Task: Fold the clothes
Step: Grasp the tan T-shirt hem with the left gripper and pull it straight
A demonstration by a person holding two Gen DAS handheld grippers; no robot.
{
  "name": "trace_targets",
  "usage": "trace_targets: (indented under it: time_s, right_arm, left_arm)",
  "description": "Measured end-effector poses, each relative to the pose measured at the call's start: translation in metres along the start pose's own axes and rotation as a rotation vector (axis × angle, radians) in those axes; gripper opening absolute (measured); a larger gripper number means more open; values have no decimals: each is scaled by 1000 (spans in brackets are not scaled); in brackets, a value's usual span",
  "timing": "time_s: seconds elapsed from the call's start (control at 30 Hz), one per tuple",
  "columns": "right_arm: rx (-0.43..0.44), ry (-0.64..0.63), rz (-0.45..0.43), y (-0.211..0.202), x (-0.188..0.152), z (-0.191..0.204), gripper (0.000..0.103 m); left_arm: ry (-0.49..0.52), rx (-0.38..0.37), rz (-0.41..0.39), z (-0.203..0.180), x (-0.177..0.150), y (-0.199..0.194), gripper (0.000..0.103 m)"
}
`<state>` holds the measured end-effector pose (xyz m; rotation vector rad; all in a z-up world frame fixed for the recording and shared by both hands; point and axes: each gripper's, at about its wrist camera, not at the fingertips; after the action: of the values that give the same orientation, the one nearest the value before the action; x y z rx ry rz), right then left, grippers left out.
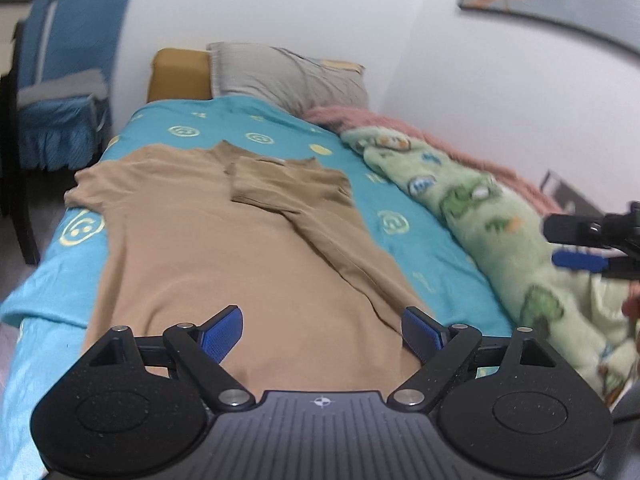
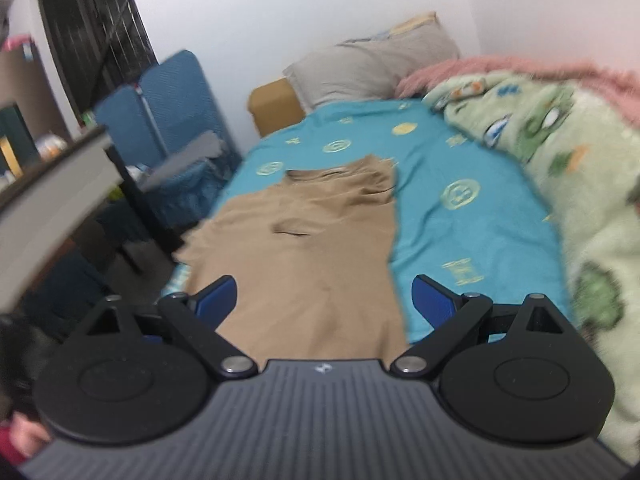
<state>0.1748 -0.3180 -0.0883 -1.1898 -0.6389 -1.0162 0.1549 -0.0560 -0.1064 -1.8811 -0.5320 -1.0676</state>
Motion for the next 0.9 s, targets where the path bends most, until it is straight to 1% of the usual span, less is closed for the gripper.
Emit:
trace_targets:
  time_s: [0.07,0.1,0.13,0.27,0.33,0.43,0.53,0.7,0.77,0.83,0.9]
  right_arm:
    - [-9,-34,3,1,-5,3,96]
    - [-12,-51,5,1,-8,4,96]
    - [-15,-67,7,1,-11,6,96]
    - [4,-58,5,-2,-13,2,96]
    - [3,-42,1,-4,-12,-2,96]
    - [2,-1,2,-7,-11,-10,96]
    - [-17,29,-2,-9,-10,-16,96]
    - [-39,66,-8,-9,-10,-23,96]
    - [-46,72,-11,-10,-10,-25,96]
    - [-50,77,-13,-11,-10,-26,96]
    - [-50,95,-22,-14,-8,-30,96]
  left_arm:
    - [41,21,9,-12,-2,3,89]
    - [41,32,8,-14,-2,3,89]
    - [39,42,9,-16,-2,4,89]
    - [-8,48,34,-15,-4,3,87]
    - [-37,33,49,-11,-5,1,86]
    - [-51,2,66,-15,-8,-2,84]
    - [-34,-22,75,-24,-11,-3,83]
    - [11,-35,91,-37,-17,-1,79]
    - [11,-48,94,-38,-18,-1,78]
    - [-8,-81,99,-37,-19,0,75]
    - [-53,-139,108,-35,-19,-1,72]
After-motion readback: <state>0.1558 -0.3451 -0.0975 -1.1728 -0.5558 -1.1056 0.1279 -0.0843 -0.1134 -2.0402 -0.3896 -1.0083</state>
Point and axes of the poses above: each gripper's, at about its wrist camera, not at the fingertips, and y roughly the way its jaws point, z to its left, x to its top, and after that the axes turned 5 degrees about -z, right-handed
